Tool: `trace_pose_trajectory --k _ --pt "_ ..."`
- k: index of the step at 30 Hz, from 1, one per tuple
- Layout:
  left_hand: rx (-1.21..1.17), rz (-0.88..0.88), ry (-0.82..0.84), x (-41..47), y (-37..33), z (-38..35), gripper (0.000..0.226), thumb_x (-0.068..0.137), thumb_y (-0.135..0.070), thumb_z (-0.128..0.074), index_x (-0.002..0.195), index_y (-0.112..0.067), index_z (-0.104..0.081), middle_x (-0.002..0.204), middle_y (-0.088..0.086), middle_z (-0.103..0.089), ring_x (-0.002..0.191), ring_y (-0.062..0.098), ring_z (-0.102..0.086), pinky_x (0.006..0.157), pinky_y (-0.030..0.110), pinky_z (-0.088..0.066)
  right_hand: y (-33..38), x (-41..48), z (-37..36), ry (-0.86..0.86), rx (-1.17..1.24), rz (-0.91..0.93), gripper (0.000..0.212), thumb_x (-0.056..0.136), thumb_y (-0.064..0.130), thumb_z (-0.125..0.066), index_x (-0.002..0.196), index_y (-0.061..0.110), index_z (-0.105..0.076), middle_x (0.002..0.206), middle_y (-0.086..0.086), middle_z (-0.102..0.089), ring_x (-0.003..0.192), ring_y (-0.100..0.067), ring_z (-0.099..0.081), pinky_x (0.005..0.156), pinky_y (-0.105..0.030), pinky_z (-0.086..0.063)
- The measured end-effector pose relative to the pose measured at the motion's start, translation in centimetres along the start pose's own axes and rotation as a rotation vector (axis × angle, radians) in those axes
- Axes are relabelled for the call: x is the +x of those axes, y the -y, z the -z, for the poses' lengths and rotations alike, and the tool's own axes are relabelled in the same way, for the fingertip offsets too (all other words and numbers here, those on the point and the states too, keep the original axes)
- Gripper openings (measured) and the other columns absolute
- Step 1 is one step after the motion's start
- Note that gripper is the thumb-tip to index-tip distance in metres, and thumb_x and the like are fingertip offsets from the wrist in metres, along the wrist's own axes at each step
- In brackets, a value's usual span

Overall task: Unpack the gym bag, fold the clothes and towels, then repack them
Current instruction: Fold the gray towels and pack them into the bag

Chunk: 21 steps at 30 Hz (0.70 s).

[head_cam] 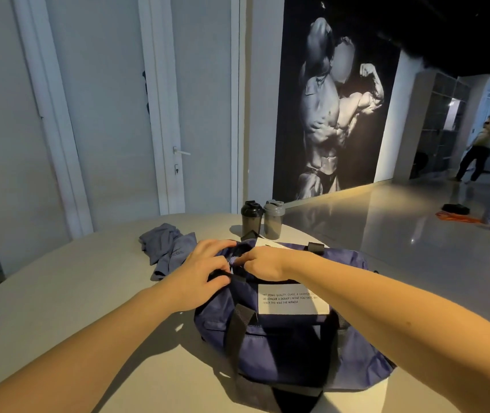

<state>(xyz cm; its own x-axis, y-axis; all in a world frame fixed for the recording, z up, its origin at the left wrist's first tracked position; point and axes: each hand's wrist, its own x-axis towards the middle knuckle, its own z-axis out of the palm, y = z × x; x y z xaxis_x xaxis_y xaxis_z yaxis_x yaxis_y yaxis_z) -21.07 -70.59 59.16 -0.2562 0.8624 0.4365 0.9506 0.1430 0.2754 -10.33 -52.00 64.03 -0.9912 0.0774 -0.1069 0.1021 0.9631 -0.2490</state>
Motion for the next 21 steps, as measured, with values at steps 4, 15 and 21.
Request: trace_pose_trajectory --k 4,15,21 --pt "-0.031 0.028 -0.033 -0.2 0.2 -0.7 0.009 0.099 -0.028 -0.061 0.092 -0.035 -0.059 0.159 -0.022 -0.026 0.145 -0.005 -0.014 0.115 0.024 -0.013 0.6 2.0 -0.8 0.035 0.047 0.011 0.038 0.106 0.012 -0.041 0.139 0.002 -0.057 0.151 -0.015 -0.049 0.139 -0.030 -0.043 0.113 -0.029 -0.028" --pt "-0.069 0.090 -0.082 -0.4 1.1 -2.3 0.005 0.097 -0.030 -0.064 0.101 -0.034 -0.063 0.155 -0.023 -0.032 0.145 -0.002 -0.023 0.119 0.030 -0.025 -0.2 1.5 3.1 0.150 0.563 -0.046 0.034 0.094 0.000 -0.051 0.121 0.007 -0.070 0.119 -0.014 -0.072 0.109 -0.026 -0.070 0.099 -0.043 -0.056" --pt "-0.102 0.132 -0.140 -1.8 2.2 -0.9 0.027 0.099 -0.026 -0.064 0.124 -0.032 -0.059 0.155 -0.025 -0.034 0.142 -0.003 -0.029 0.115 0.023 -0.026 1.7 2.8 5.5 -0.060 0.614 -0.013 0.028 0.098 -0.002 -0.050 0.122 0.001 -0.064 0.103 -0.016 -0.076 0.091 -0.027 -0.076 0.085 -0.038 -0.062"
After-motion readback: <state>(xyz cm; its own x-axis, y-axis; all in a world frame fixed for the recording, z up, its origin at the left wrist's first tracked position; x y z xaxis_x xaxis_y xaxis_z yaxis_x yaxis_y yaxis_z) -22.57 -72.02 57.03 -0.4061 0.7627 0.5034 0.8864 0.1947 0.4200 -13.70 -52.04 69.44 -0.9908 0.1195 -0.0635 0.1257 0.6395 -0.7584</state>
